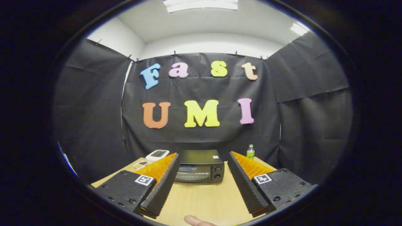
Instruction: Open the toaster oven, put the food inside, and close the toaster oven door.
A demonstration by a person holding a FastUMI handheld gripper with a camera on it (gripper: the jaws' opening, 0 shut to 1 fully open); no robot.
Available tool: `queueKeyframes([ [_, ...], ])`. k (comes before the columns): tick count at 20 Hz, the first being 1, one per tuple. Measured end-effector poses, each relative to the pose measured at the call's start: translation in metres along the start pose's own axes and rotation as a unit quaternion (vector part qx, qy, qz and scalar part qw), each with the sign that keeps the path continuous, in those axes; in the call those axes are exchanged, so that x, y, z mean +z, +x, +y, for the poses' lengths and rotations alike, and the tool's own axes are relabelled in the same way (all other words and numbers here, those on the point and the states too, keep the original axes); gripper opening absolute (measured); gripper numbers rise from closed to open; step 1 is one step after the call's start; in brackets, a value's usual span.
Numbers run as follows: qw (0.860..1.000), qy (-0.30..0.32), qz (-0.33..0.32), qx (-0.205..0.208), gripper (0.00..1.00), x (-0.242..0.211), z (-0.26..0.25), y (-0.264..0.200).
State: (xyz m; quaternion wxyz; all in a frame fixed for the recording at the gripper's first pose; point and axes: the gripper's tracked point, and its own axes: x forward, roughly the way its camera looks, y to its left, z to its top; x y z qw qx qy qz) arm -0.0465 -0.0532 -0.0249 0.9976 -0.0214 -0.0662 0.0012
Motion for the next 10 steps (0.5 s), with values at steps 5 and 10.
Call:
queueKeyframes([
  [5, 1.0, 0.002, -0.001, 0.002, 1.0, -0.0007, -0.0015, -0.0012],
  [10, 1.0, 0.006, 0.002, 0.004, 1.0, -0.0036, 0.0023, 0.0017],
])
